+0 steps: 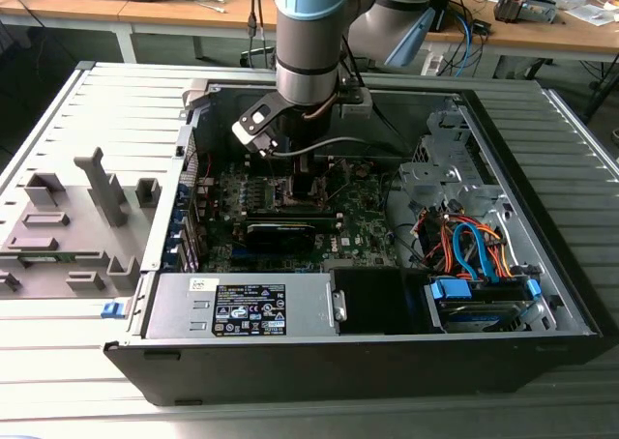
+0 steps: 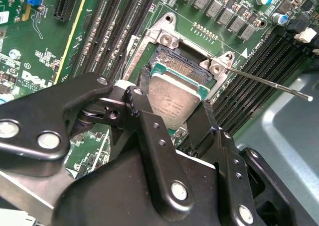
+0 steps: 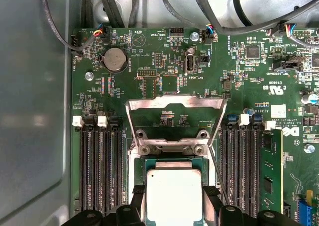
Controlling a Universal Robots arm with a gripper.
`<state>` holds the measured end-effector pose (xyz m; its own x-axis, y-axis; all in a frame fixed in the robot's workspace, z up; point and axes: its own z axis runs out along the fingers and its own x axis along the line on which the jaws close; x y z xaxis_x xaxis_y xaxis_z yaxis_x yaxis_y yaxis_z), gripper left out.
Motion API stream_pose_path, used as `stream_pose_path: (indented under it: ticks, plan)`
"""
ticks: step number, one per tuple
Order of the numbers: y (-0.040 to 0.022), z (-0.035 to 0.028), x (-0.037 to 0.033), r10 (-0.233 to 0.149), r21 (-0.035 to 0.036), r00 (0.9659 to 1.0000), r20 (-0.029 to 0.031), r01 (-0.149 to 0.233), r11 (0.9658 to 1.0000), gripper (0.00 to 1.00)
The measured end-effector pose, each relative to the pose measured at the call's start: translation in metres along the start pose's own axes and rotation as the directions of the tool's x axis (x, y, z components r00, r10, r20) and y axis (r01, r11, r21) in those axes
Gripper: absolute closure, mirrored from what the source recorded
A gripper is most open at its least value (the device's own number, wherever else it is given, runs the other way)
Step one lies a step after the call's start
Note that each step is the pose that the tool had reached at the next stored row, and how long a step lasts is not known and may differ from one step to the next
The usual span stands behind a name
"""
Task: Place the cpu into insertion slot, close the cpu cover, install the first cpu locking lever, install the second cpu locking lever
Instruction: 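Place the cpu into insertion slot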
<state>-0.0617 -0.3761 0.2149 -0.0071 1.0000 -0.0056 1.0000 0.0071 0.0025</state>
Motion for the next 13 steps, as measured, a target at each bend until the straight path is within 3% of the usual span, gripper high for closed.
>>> stream_pose_path:
  ticks: [13]
  plan:
    - [-0.0017, 0.0048, -0.0002, 0.0, 0.0001, 1.0, 0.0002, 0.0, 1.0, 0.46]
